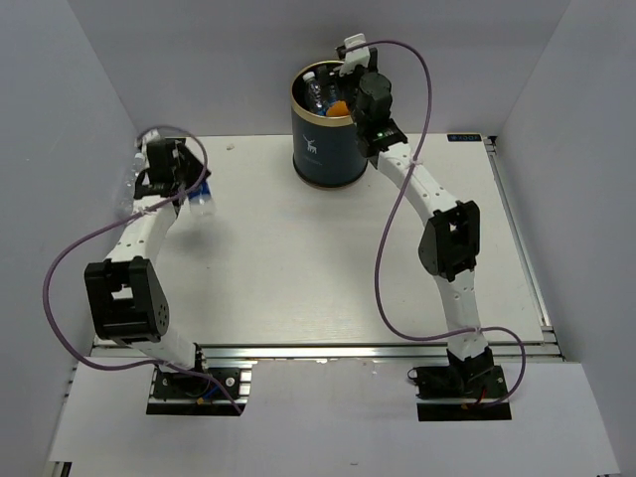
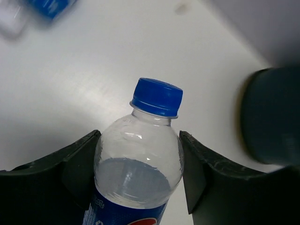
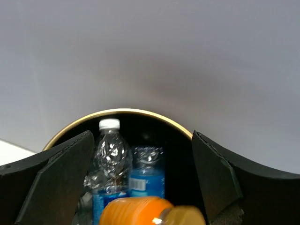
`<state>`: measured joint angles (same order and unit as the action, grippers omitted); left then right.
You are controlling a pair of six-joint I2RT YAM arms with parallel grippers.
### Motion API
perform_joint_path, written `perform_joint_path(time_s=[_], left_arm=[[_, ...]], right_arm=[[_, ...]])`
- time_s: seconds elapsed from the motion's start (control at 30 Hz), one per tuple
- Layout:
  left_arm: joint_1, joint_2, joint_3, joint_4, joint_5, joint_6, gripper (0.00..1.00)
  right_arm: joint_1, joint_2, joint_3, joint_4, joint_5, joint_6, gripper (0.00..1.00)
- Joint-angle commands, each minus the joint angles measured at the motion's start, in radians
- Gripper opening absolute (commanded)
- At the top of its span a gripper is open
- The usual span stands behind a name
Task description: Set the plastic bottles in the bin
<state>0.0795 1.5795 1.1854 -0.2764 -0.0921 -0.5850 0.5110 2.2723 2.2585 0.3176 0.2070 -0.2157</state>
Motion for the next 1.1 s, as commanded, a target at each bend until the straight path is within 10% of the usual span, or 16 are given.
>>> perform_joint_path(time_s=[0.0,0.5,1.07], left_arm=[[-0.081,-0.032,0.21,0.101,0.091,0.037,0.23],[-0.389,0.709,1.272,0.497,0.212,-0.052,0.27],[-0.498,0.834,1.298,0.734,-0.011,-0.047,0.98]], right_arm=[[-0.005,-0.175,-0.014,0.08,0.015,-0.045,0.89],[-0.032,-0.957,-0.939,0.182,0.157,-0.062,0.89],[-0.095,-1.021,-1.105,0.043,0.161,0.019,0.89]])
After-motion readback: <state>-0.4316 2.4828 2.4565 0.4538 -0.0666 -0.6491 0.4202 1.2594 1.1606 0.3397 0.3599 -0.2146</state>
